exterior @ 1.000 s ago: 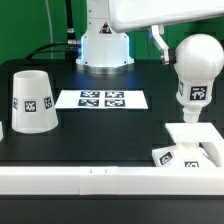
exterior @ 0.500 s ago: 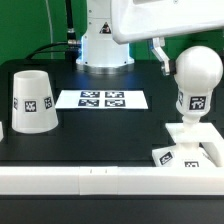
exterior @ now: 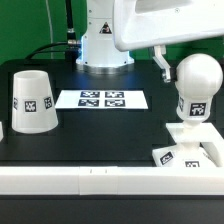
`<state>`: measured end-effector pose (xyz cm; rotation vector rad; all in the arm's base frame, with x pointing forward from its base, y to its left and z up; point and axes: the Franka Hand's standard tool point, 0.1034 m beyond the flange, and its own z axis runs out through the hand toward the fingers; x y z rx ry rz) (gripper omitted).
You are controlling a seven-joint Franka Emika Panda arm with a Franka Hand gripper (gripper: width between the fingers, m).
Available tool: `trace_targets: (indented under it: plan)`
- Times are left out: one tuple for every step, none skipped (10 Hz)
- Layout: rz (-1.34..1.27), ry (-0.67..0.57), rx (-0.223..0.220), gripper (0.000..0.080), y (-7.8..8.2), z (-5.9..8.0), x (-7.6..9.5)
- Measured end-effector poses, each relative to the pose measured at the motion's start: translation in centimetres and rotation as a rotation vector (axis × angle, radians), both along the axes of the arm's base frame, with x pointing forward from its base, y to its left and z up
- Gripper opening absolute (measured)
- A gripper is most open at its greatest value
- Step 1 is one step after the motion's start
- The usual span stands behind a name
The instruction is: Assemble lamp
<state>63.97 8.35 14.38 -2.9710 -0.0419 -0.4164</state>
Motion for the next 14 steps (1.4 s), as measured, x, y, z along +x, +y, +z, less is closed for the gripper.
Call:
trace_targets:
  plan:
    - [0.0, 0.003, 0.0, 0.0573, -0.01, -0.19, -0.09]
    - [-0.001, 0.003, -0.001, 0.0573, -0.03, -0.44, -0.23]
    - [-0.002, 0.001, -0.002, 0.0573, -0.08, -0.63, -0.35]
    - [-0.002, 0.001, -0.002, 0.0573, -0.1, -0.65, -0.36]
    - [-0.003, -0.001, -0.002, 0.0573, -0.11, -0.65, -0.35]
    - [-0.003, -0.01, -0.003, 0.0573, -0.08, -0.66, -0.32]
    - [-0.005, -0.032, -0.006, 0.0573, -0.02, -0.66, -0.25]
    - [-0.007, -0.045, -0.007, 0.0573, -0.02, -0.64, -0.2]
    - [-0.007, -0.045, -0.007, 0.058, -0.04, -0.63, -0.19]
    - [-0.007, -0.045, -0.007, 0.058, -0.04, -0.64, -0.19]
    - [-0.007, -0.045, -0.007, 0.0682, -0.04, -0.65, -0.19]
    - [-0.007, -0.045, -0.007, 0.0694, -0.04, -0.65, -0.19]
    - [-0.007, -0.045, -0.007, 0.0694, -0.04, -0.65, -0.19]
    - [-0.007, -0.044, -0.007, 0.0699, -0.08, -0.67, -0.19]
